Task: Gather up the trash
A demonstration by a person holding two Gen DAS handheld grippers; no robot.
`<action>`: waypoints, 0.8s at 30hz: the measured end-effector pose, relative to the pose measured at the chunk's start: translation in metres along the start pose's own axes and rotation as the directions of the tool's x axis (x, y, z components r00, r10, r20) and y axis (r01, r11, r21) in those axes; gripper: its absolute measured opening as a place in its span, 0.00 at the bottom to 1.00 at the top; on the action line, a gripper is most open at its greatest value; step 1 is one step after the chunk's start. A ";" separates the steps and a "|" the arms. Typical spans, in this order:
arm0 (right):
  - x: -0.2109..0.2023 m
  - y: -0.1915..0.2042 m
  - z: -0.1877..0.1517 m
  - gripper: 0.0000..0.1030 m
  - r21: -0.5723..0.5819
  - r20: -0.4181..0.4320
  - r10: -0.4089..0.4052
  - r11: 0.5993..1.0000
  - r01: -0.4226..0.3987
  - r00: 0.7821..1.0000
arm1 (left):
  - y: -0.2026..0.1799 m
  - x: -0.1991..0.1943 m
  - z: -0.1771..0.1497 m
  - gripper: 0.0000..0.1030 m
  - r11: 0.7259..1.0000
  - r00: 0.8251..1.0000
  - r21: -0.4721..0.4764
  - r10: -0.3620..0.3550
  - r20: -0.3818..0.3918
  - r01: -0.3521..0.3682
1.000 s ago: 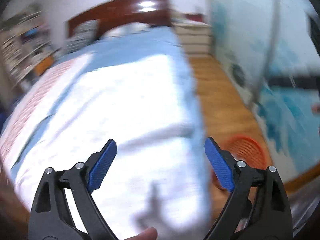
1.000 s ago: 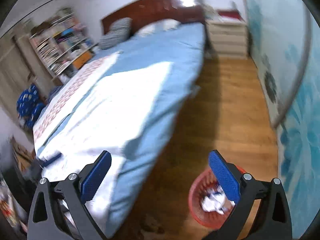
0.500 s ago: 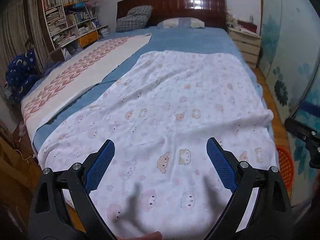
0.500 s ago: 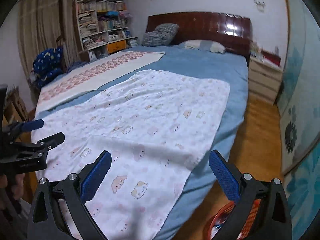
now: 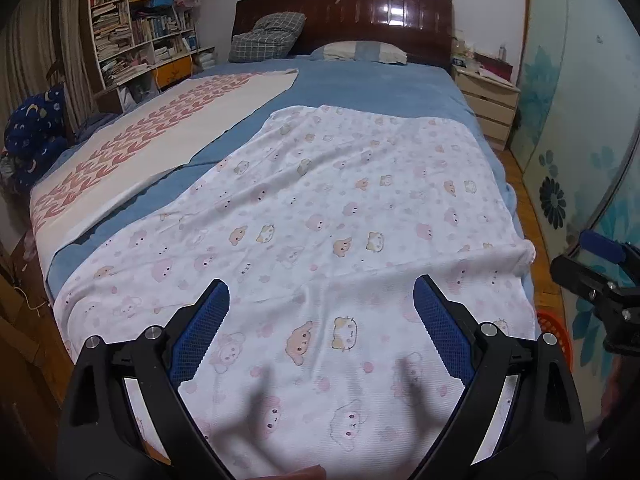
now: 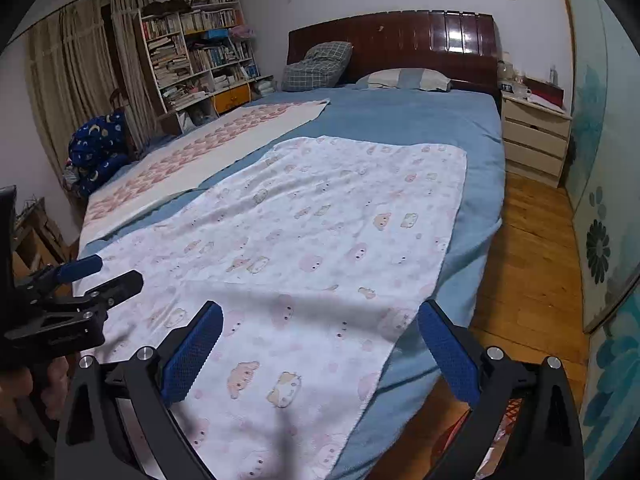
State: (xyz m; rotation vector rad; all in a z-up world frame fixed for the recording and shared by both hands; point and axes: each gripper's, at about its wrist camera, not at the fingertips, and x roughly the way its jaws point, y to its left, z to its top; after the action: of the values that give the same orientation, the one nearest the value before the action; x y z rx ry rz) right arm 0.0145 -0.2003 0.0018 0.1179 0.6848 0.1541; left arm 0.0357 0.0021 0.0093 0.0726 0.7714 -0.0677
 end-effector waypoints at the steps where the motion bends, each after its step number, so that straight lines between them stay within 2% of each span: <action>1: 0.000 -0.002 0.000 0.94 0.001 0.002 0.001 1.000 -0.001 1.000 | 0.000 -0.001 -0.001 0.90 1.000 1.000 0.003 -0.003 0.007 0.003; 8: 0.000 -0.012 -0.004 0.94 0.020 -0.010 -0.007 1.000 0.007 1.000 | 0.003 0.002 0.001 0.90 1.000 1.000 -0.008 -0.001 -0.015 0.001; 24: 0.002 -0.005 -0.003 0.94 0.002 -0.015 -0.005 1.000 0.005 1.000 | 0.001 0.005 -0.001 0.90 1.000 1.000 0.002 0.001 -0.025 -0.001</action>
State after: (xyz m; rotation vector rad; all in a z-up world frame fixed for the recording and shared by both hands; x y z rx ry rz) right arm 0.0148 -0.2053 -0.0022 0.1170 0.7004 0.1497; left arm 0.0389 0.0035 0.0047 0.0755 0.7964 -0.0663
